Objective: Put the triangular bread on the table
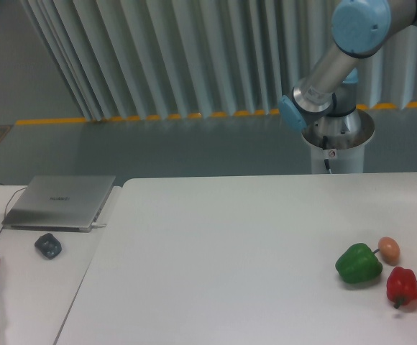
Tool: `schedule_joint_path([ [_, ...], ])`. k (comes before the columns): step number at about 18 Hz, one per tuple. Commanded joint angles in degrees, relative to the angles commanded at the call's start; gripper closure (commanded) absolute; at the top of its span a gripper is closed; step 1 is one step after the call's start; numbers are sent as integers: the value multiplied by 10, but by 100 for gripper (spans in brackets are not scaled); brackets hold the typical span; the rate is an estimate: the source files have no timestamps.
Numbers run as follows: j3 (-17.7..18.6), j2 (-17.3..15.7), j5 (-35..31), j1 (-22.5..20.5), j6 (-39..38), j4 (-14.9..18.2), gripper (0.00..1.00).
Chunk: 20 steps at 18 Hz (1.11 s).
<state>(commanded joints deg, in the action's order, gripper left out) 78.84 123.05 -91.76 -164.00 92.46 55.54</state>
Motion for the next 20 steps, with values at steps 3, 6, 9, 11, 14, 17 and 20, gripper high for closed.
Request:
schedule_joint_path([
  [3,2,-4,-2,2,-4,7,71],
  [6,6,-5,-2,3,-4,7,78],
  [9,13,-9,1,3,-5,5,69],
  [11,11,-7,10,1,1,0,2],
  [14,5,-9,36,-4,0,-5,0],
  [17,4,-4,38,-4,-1,-25,0],
  [20,6,-12,35,-4,1,-23,0],
])
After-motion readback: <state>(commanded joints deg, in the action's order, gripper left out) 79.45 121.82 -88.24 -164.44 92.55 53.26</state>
